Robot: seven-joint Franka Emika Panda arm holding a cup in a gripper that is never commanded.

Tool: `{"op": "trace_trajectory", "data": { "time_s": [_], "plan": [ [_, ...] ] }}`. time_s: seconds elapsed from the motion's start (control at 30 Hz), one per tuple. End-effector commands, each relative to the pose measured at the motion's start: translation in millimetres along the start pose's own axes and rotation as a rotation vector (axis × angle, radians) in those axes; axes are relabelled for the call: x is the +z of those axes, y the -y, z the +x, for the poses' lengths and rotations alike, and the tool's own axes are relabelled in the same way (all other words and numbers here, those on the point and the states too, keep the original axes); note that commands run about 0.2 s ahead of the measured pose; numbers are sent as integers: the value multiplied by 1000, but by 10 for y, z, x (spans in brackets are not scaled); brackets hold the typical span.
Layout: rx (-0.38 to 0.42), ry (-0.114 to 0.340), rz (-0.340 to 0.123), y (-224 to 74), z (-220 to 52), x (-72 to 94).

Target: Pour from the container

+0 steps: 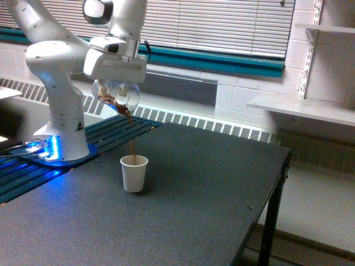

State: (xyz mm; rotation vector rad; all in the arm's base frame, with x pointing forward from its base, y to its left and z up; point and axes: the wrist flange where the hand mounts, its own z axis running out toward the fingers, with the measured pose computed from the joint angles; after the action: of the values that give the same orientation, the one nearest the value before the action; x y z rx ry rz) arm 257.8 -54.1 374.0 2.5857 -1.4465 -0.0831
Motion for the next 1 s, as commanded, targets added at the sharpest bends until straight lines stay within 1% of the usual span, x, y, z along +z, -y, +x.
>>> {"op": "trace_trajectory", "data": {
  "time_s": [0.03,0.63,1.0],
  "plan": [
    [-11,20,-13,-22,-31,119],
    [-18,33,-18,-60,30,162],
    [-27,45,-29,-81,81,188]
  ]
}}
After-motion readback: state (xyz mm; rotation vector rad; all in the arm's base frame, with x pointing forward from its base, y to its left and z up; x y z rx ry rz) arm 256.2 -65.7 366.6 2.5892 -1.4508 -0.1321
